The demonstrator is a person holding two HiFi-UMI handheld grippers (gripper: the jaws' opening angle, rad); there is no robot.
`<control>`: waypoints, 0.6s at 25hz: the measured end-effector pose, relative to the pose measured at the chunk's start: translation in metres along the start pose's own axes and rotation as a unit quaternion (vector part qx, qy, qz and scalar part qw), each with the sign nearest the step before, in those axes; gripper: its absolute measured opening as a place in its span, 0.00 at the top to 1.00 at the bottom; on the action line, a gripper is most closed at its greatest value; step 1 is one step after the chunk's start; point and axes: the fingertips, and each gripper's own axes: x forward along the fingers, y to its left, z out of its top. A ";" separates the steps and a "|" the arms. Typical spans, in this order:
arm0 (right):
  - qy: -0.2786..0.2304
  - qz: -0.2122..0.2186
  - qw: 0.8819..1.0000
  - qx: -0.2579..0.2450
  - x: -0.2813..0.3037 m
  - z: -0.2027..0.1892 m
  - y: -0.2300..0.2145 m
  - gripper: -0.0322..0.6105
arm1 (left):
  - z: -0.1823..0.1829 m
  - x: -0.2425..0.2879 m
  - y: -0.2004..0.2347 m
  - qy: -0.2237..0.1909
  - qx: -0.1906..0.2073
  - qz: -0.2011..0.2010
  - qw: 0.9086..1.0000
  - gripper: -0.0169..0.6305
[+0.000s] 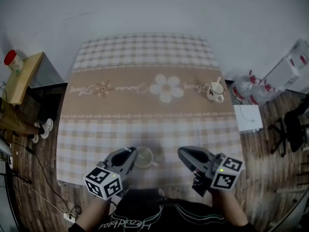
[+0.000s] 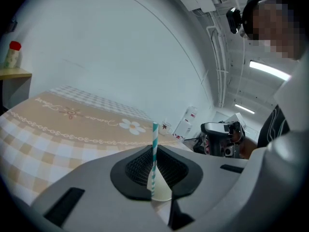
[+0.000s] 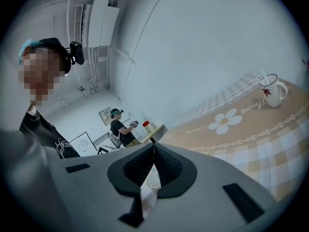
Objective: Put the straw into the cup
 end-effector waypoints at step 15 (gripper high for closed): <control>0.025 0.004 0.999 -0.023 0.007 -0.004 0.021 0.93 | -0.007 -0.015 0.029 -0.008 -0.022 0.048 0.999 0.65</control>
